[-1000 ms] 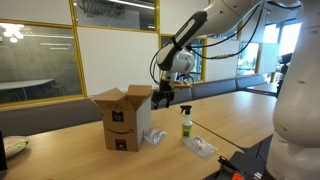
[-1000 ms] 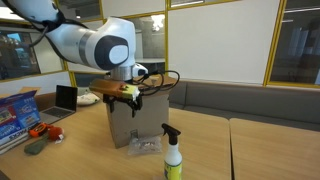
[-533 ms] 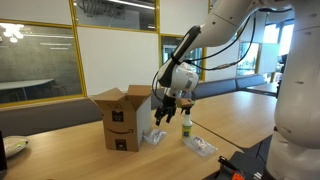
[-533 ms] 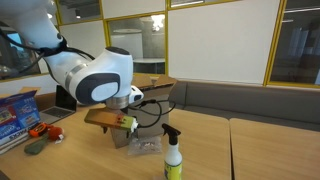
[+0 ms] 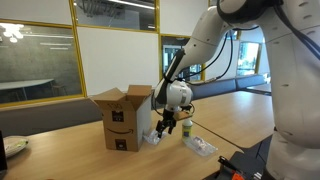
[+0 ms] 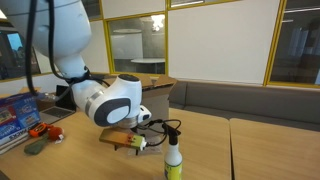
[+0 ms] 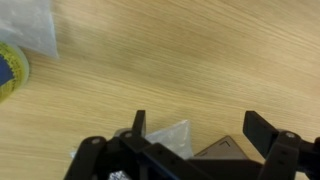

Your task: Pick up the plastics and the bottle from the table and put them in the box

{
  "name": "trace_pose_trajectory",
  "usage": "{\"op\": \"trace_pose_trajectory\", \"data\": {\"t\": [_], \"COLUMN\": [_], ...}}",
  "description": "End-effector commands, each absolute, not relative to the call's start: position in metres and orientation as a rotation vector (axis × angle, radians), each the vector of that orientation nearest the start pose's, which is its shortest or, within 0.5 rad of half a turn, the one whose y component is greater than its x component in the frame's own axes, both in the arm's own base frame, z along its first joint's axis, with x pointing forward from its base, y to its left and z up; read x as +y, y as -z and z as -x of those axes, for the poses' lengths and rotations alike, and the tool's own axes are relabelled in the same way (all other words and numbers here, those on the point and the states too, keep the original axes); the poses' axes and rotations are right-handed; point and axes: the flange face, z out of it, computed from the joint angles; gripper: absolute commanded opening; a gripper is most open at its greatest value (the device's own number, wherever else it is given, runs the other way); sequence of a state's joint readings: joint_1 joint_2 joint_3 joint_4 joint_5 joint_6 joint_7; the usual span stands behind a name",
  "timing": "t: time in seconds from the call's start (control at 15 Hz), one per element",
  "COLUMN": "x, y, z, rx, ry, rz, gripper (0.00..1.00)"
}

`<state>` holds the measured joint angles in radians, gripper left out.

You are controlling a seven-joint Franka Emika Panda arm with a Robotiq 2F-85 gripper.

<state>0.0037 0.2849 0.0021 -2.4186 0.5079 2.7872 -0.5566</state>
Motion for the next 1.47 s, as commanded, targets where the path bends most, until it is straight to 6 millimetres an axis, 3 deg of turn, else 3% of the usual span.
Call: {"op": "trace_pose_trajectory", "data": {"t": [0.0,0.27,0.67,1.0,1.4], "x": [-0.034,-0.044,-0.057,-0.068,-0.066], "y": [-0.164,-0.143,-0.149,-0.151,-0.151], "z": [-0.529,-0.554,-0.592,-0.608,-0.625], "rx": [0.078,0.352,0.687,0.973,1.209], "ry": [0.126,0.073,0.11,0.071,0.072], "rz": [3.014,3.03,2.977,2.874,2.732], "gripper": [1.0,1.0,1.0,1.0,1.0]}}
